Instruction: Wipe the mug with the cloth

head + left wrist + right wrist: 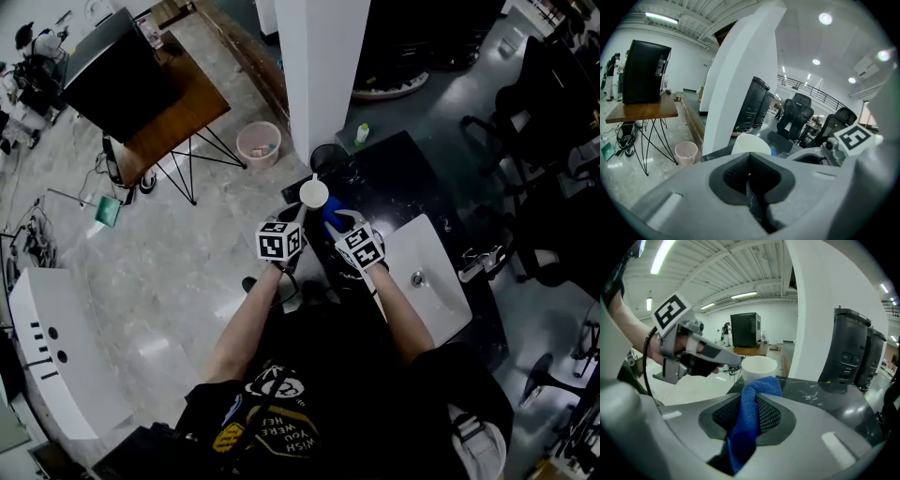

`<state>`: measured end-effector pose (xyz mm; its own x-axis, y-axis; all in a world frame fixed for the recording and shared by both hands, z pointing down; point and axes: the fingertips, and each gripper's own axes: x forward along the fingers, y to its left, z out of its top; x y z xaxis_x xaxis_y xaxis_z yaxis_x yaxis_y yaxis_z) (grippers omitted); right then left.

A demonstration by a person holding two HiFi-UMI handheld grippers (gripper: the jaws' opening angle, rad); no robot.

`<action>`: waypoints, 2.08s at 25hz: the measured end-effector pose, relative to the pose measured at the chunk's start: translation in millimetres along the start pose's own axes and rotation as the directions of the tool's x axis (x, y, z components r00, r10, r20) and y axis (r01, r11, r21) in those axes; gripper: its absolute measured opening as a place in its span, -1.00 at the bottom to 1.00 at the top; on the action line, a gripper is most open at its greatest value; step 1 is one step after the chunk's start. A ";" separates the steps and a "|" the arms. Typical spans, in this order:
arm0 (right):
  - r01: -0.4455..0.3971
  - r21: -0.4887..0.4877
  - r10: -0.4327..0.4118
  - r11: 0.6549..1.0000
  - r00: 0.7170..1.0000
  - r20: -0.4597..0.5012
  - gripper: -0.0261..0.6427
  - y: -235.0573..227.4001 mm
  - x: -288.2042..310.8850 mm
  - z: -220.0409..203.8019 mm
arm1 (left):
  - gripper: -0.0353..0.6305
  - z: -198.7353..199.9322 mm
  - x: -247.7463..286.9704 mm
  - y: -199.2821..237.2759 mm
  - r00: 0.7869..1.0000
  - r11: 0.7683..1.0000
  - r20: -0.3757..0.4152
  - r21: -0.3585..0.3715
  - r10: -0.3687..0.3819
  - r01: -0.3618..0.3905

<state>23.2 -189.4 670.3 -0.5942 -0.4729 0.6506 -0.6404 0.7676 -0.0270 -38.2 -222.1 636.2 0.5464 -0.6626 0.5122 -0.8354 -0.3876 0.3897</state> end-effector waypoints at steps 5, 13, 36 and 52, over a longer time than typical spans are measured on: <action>-0.048 -0.032 0.048 0.998 0.999 0.002 -0.66 18.1 -9.7 -1.4 | -0.89 -3.5 0.3 -5.5 1.000 1.000 -0.004 0.000 -0.008 0.008; 0.147 0.114 -0.153 0.983 0.987 0.049 -0.66 -54.7 -9.4 36.8 | -0.89 -5.0 -0.7 8.4 0.999 0.999 0.000 -0.030 0.032 -0.032; -0.118 -0.079 0.111 0.990 0.990 -0.089 -0.66 8.7 -7.9 -2.4 | -0.89 -2.8 0.7 6.5 0.999 0.996 0.013 -0.074 0.040 -0.039; -0.189 0.105 0.195 0.976 0.980 -0.046 -0.67 15.5 -11.8 -4.5 | -0.89 -1.8 -0.8 1.9 0.999 0.996 -0.043 0.084 0.030 -0.027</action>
<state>22.5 -170.0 665.7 -0.6844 -0.2936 0.6673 -0.5639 0.7934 -0.2293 -40.1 -221.1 637.9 0.5230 -0.6462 0.5558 -0.8516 -0.4224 0.3102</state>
